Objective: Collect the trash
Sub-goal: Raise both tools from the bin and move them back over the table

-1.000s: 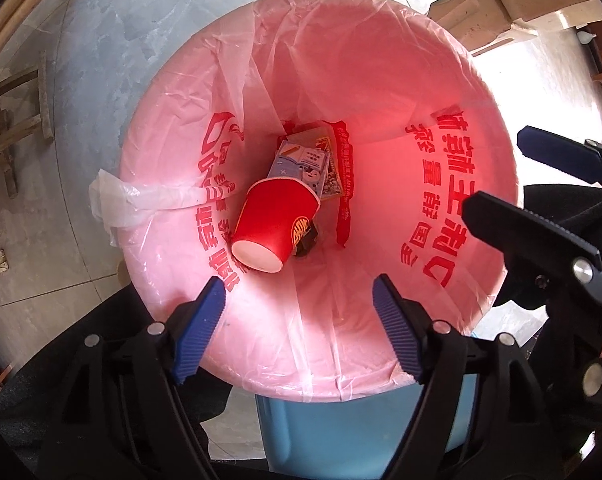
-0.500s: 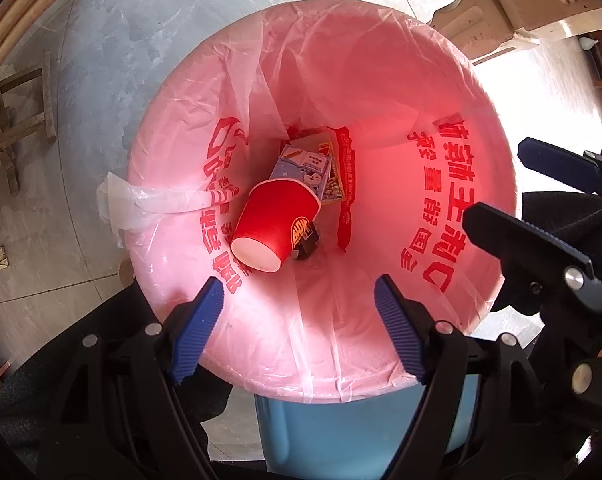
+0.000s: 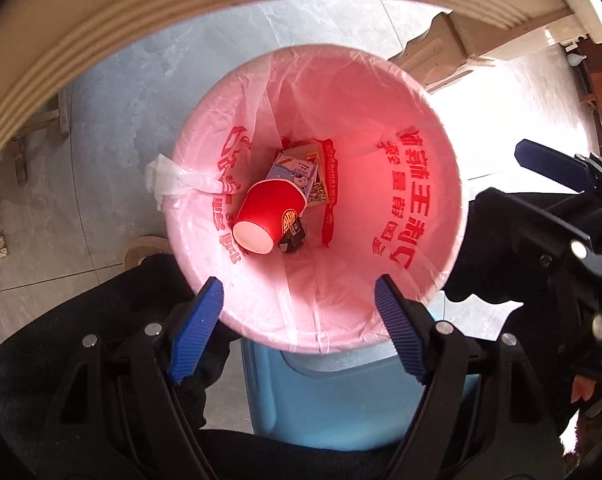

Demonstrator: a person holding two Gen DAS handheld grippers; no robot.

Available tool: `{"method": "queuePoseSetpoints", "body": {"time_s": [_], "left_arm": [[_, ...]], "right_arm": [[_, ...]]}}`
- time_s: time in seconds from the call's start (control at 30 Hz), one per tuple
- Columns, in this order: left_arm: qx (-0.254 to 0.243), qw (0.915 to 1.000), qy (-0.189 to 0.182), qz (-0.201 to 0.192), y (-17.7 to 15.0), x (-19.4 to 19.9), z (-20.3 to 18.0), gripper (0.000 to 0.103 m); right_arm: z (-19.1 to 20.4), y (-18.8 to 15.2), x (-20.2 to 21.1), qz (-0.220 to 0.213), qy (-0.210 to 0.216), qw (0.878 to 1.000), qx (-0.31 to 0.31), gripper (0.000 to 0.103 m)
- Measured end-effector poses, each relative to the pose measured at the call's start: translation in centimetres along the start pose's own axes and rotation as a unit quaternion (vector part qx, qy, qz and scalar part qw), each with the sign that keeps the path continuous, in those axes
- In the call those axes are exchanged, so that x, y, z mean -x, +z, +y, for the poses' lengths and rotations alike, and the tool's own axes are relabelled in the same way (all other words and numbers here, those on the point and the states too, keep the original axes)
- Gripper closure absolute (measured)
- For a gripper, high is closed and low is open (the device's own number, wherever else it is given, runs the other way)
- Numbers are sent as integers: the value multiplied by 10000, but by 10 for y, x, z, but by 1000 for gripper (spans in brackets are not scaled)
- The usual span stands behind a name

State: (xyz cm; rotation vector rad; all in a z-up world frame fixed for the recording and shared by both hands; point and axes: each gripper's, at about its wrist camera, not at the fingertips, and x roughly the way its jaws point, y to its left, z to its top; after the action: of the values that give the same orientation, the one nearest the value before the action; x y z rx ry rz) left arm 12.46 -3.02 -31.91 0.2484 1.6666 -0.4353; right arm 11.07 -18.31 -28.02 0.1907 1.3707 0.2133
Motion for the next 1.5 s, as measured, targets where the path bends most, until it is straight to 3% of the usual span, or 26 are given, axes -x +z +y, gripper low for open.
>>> {"method": "queuePoseSetpoints", "body": {"time_s": [0.2, 0.27, 0.3, 0.43, 0.5, 0.6, 0.7, 0.83, 1.03, 1.3, 1.5], "left_arm": [[-119, 9973, 248, -687, -8, 114, 11, 27], [-154, 9948, 374, -934, -2, 158, 18, 22], [-213, 9934, 417, -1046, 3, 179, 20, 18], [-402, 9857, 932, -1345, 27, 246, 27, 17], [-448, 9830, 1125, -1383, 42, 269, 32, 17], [-425, 9847, 1075, -1307, 67, 295, 37, 17], [-449, 9809, 1322, -1351, 88, 312, 38, 17], [-603, 9816, 1282, -1278, 113, 323, 34, 17], [-893, 9820, 1289, -1057, 140, 317, 29, 17], [-1035, 9834, 1267, -786, 164, 300, 34, 17], [-992, 9865, 1155, -596, 181, 282, 42, 17]], "right_arm": [[7, 25, 85, -417, 58, 9989, 208, 34], [12, 39, 116, -649, -11, 9972, 357, 7], [15, 45, 133, -838, -33, 9955, 438, 7], [32, 71, 191, -1276, -231, 9883, 803, 7], [37, 84, 214, -1290, 0, 9884, 804, 7], [45, 106, 238, -1203, 404, 9893, 724, 7], [52, 123, 257, -1177, 577, 9891, 668, 7], [67, 140, 273, -1200, 629, 9881, 722, 7], [100, 157, 286, -1192, 200, 9802, 1567, 7], [115, 181, 258, -638, 229, 9741, 2156, 7], [123, 194, 234, -447, 186, 9594, 2779, 7]]}}
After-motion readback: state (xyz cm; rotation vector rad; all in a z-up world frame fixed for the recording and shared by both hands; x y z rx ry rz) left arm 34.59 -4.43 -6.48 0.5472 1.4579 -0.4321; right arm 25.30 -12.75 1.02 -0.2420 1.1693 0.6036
